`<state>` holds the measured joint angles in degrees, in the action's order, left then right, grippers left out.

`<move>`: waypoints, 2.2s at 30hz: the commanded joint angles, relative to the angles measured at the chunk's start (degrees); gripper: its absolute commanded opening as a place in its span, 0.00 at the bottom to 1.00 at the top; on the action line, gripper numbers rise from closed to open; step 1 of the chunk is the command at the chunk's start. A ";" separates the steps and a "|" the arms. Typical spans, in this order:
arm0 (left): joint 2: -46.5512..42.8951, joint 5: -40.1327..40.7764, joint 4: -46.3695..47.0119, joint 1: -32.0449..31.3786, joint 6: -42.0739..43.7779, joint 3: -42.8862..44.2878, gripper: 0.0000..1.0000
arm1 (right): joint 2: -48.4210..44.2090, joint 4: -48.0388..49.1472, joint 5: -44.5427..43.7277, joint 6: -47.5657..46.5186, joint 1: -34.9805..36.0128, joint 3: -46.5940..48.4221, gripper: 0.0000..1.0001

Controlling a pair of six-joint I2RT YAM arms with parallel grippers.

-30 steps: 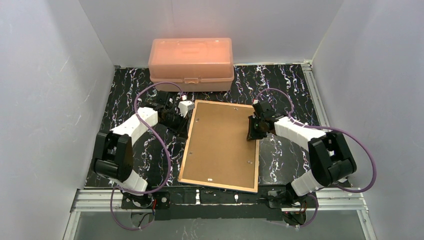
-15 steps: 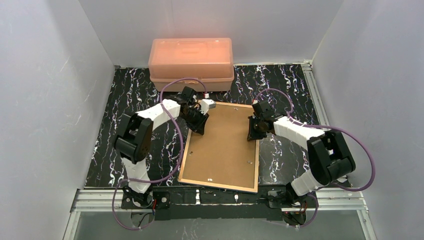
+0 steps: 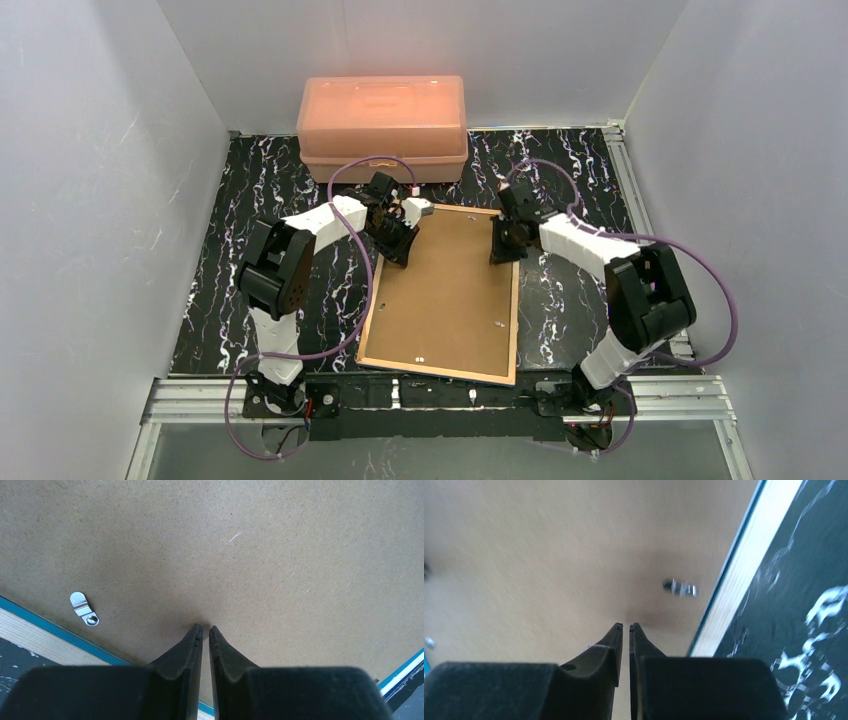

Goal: Put the photo into the frame

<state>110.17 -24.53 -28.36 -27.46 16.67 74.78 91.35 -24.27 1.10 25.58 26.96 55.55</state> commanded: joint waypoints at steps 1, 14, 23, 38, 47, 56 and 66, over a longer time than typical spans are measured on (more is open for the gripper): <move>0.29 3.65 -3.23 0.22 0.13 0.37 0.10 | 3.66 0.03 -4.41 -1.68 -2.07 11.63 0.18; -1.09 4.75 -3.58 0.48 0.36 0.31 0.07 | 15.28 0.66 -9.76 -4.19 -4.62 17.16 0.07; -2.49 3.94 -3.79 2.70 0.09 1.63 0.06 | 17.72 3.67 -8.38 -3.62 -5.51 12.11 0.04; 3.90 7.34 2.65 4.56 -0.64 9.86 0.05 | 11.23 4.36 -1.61 -0.06 -4.76 14.53 0.08; 6.76 8.46 4.09 4.18 -0.56 10.50 0.04 | 14.34 6.54 0.79 2.27 -2.05 15.38 0.08; 2.77 7.74 3.07 3.87 -0.10 7.86 0.04 | 19.15 9.31 1.14 2.89 -2.07 11.32 0.06; -3.91 -4.07 -4.48 3.03 -0.35 8.14 0.22 | 19.65 10.08 1.01 2.69 -2.06 9.07 0.06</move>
<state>112.18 -21.19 -27.88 -23.42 15.86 83.70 107.28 -13.17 3.44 28.53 24.71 67.85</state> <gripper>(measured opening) 0.201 0.064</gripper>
